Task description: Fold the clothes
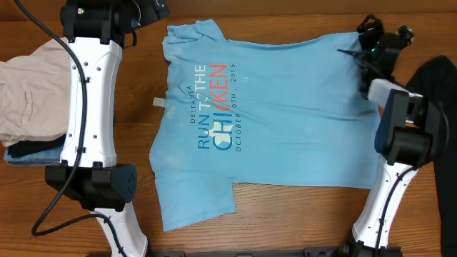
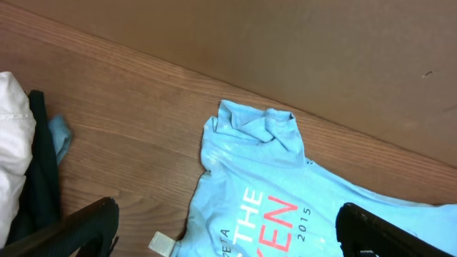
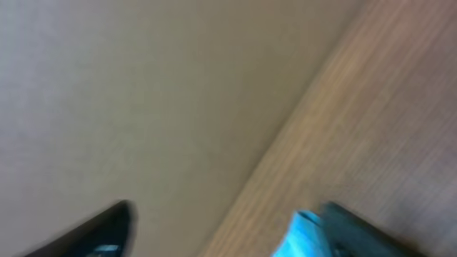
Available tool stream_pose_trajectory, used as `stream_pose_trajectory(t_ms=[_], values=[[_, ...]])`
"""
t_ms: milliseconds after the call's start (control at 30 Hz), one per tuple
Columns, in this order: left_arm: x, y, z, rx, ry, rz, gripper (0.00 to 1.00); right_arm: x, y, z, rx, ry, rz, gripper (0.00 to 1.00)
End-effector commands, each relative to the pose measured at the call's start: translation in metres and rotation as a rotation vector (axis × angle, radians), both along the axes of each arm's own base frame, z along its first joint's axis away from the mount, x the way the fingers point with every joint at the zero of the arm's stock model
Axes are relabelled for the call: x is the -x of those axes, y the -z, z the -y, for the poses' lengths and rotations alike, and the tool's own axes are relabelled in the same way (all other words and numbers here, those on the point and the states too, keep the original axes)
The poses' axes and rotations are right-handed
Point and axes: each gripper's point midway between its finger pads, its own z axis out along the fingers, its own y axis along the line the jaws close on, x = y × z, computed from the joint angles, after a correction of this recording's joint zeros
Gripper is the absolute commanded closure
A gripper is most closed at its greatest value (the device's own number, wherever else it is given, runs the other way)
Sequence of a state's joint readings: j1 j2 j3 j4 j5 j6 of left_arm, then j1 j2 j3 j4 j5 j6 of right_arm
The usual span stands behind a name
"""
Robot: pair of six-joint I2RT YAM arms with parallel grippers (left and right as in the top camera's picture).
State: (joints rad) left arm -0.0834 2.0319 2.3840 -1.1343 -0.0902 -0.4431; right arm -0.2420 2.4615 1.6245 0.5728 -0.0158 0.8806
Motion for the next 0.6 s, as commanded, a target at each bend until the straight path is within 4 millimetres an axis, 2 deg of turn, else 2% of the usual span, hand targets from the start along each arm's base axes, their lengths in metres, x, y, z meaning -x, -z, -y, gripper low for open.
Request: stream_pose_trajectory(t_ms=[0,100,167,200,267,333,467,500,567], values=[[-0.002,0.001,-0.001,0.01,-0.007,-0.001,0.0,-0.022,-0.065,0.004,0.05,-0.228,0.077,0.0],[-0.002,0.001,-0.001,0.01,-0.007,-0.001,0.0,-0.022,-0.091,-0.003,0.103,-0.398,-0.062,0.0],[-0.002,0.001,-0.001,0.01,-0.007,-0.001,0.0,-0.007,-0.105,0.0,0.12,-0.434,-0.183,0.0],[-0.002,0.001,-0.001,0.01,-0.007,-0.001,0.0,0.007,-0.115,0.007,0.153,-0.437,-0.255,0.0],[-0.002,0.001,-0.001,0.01,-0.007,-0.001,0.0,0.049,-0.128,0.026,0.202,-0.396,-0.444,0.0],[-0.002,0.001,-0.001,0.01,-0.007,-0.001,0.0,0.09,-0.134,0.042,0.19,-0.33,-0.594,0.0],[-0.002,0.001,-0.001,0.01,-0.007,-0.001,0.0,0.147,-0.15,0.046,0.102,-0.308,-0.711,0.0],[-0.002,0.001,-0.001,0.01,-0.007,-0.001,0.0,0.178,-0.16,0.045,0.056,-0.297,-0.765,0.0],[-0.002,0.001,-0.001,0.01,-0.007,-0.001,0.0,0.21,-0.173,0.043,0.017,-0.283,-0.811,0.0]])
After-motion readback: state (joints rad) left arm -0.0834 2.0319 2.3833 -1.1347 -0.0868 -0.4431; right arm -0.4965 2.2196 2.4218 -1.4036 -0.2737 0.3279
